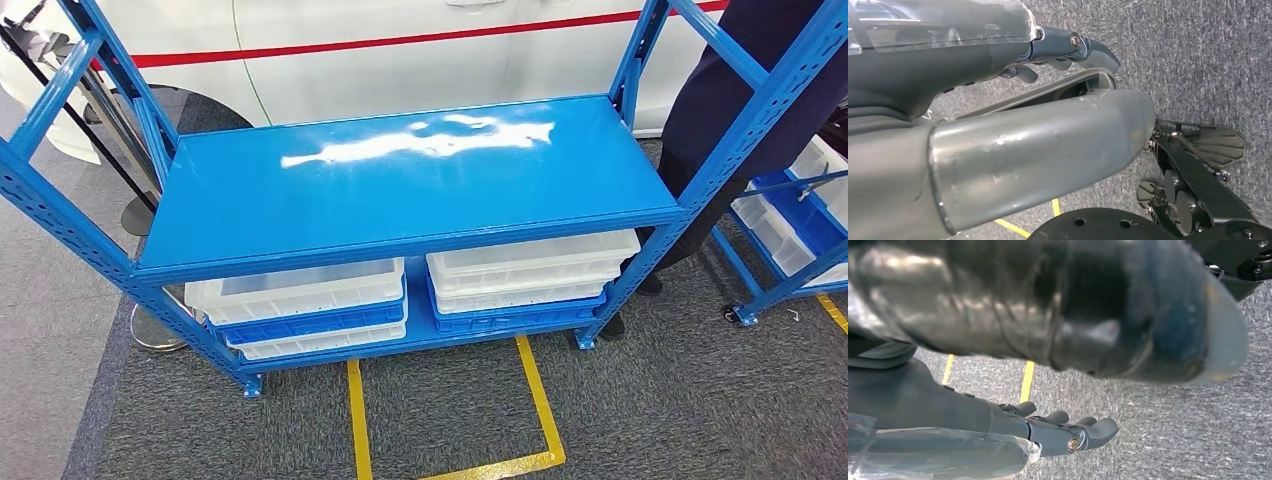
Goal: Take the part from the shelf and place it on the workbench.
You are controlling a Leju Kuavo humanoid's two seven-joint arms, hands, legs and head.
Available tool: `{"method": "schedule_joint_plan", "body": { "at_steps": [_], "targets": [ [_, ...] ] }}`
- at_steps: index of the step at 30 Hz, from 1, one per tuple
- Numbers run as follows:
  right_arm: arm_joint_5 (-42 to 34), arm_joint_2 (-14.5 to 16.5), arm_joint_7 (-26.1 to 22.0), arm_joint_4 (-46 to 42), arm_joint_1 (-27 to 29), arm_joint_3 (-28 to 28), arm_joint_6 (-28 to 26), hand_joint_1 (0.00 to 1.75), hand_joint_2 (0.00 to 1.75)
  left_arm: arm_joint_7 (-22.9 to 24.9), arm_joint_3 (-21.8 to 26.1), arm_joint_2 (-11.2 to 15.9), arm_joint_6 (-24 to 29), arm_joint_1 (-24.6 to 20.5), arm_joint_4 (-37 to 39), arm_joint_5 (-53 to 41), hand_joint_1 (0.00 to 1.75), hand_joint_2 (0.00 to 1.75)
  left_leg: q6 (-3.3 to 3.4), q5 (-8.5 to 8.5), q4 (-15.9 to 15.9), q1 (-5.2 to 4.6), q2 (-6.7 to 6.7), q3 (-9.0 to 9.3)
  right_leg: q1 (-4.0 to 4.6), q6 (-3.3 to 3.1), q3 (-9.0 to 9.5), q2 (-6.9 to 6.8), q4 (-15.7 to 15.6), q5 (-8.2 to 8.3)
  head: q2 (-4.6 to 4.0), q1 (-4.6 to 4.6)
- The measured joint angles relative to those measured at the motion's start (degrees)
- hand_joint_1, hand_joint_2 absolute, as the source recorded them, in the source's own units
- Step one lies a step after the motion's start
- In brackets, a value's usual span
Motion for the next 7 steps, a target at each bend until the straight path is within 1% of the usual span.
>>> {"method": "schedule_joint_plan", "body": {
  "at_steps": [7],
  "targets": [
    [-0.2,-0.1,0.0,0.0,0.0,0.5,0.0,0.00,0.00,0.0,0.0,0.0,0.0,0.0,-0.1,0.0,0.00,0.00,0.00,0.00,0.0,0.00,0.00,0.00,0.00,0.00,-0.01,0.00,0.0,0.00,0.00,0.00]
  ]
}}
